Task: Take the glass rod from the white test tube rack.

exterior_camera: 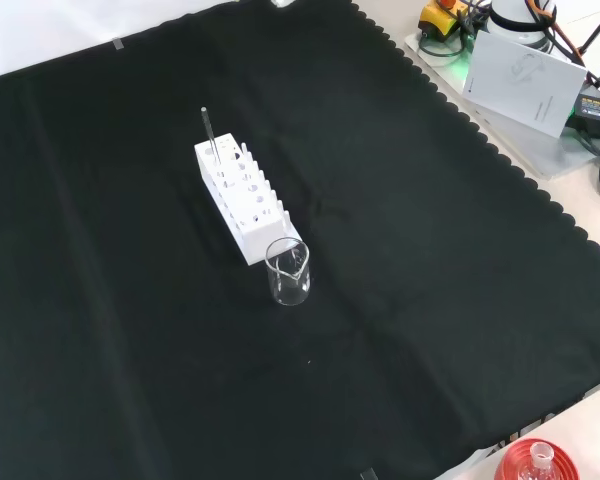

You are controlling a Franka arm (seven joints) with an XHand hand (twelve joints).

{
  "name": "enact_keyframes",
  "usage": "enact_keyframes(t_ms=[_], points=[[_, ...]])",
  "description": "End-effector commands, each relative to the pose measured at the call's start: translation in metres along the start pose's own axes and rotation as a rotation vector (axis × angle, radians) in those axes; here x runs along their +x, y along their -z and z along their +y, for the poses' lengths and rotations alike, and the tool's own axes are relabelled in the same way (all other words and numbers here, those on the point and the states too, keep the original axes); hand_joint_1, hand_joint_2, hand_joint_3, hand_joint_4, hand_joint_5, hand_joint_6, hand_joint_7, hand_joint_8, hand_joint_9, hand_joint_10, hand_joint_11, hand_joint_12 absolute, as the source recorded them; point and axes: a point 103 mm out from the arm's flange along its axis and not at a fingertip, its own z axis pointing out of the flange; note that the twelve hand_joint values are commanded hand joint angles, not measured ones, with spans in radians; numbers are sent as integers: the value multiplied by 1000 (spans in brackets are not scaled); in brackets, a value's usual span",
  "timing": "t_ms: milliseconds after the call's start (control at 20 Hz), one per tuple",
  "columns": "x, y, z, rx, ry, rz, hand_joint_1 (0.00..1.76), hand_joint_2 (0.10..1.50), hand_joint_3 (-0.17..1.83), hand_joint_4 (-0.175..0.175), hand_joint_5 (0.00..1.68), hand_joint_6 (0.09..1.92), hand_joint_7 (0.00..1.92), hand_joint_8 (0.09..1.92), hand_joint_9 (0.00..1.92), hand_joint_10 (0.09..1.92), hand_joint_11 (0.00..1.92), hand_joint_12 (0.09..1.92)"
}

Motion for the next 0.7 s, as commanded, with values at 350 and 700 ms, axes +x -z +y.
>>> enact_keyframes(t_ms=[350,700], points=[[-7,-64,64,83,93,0,861,720,680,-175,824,812,923,731,1032,618,879,1190],[-15,-59,94,87,137,41,870,708,678,-175,824,816,927,728,1036,614,885,1185]])
